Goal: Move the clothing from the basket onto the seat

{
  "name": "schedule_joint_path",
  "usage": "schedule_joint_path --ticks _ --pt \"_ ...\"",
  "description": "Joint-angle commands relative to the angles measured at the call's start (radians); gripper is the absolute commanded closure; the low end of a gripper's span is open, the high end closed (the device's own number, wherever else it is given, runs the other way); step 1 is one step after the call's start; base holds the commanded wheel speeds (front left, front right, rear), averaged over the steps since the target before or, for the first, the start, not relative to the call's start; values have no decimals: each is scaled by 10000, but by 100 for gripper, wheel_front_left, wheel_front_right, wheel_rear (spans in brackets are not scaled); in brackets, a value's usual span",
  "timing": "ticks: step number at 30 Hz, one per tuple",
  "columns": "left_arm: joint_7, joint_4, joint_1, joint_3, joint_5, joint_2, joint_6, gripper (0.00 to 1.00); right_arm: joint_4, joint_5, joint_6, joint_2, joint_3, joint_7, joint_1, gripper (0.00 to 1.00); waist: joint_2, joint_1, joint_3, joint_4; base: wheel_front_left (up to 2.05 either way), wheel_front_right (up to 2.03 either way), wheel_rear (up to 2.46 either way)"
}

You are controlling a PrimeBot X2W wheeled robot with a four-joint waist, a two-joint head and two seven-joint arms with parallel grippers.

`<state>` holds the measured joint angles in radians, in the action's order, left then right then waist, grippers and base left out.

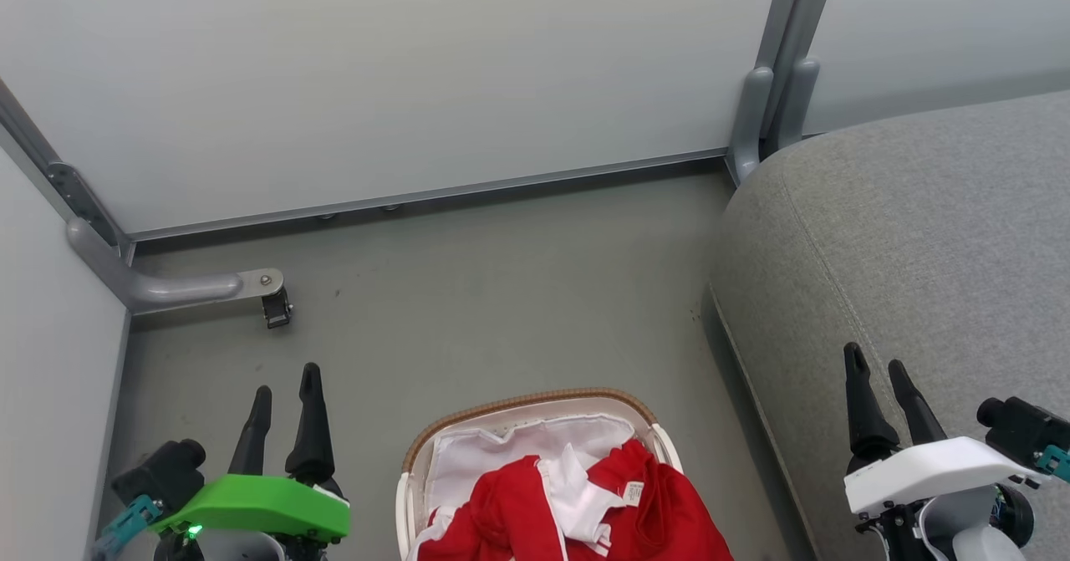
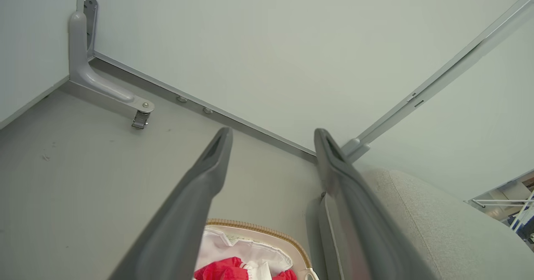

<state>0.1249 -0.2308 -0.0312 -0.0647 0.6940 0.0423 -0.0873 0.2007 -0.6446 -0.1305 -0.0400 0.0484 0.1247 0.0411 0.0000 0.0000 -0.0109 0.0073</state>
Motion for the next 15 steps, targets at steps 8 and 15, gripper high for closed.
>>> schedule_joint_path --ticks 8,15 --pt "297 14 48 -58 -1123 74 101 0 -46 1186 -2 -79 -138 301 -61 0 0 0 -1 24 0 0 0" --pt "466 -50 125 -119 -1766 80 142 0 -64 1892 -2 -89 -214 468 -92 0 0 0 -6 42 0 0 0"
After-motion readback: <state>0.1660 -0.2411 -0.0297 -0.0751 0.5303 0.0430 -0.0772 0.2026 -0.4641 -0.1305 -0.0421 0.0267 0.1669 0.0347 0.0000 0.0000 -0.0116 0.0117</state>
